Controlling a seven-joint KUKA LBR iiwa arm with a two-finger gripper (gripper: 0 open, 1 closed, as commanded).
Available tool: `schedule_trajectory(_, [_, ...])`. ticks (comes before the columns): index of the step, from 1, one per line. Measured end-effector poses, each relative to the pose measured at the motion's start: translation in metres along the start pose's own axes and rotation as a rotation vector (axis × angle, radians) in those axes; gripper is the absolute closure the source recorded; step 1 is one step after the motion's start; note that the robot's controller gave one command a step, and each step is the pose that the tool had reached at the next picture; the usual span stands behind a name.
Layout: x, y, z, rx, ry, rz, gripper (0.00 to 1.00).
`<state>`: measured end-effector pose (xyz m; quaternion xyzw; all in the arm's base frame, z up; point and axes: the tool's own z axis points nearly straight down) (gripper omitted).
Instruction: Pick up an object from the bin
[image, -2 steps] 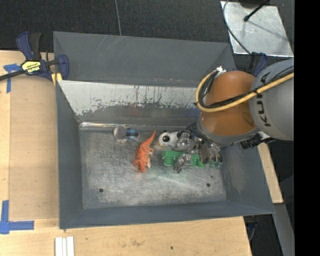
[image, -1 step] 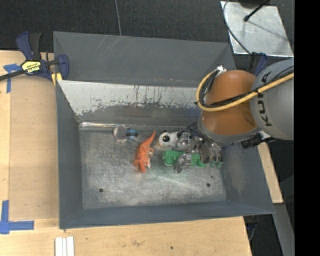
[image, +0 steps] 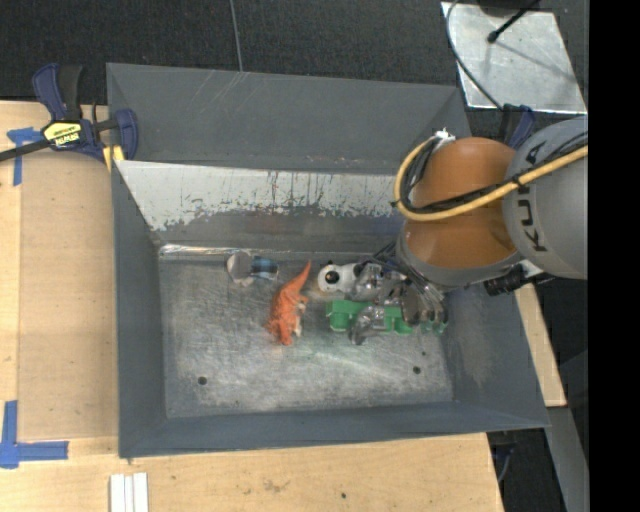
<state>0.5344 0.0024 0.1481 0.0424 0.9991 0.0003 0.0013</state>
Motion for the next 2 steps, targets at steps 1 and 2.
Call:
schedule_trajectory(1, [-0.0004, -0.0001, -0.0059, 0.0, -0.001, 0.0, 1.0])
schedule_trajectory(2, [-0.0008, -0.0001, -0.0107, 0.0, -0.002, 0.0, 1.0])
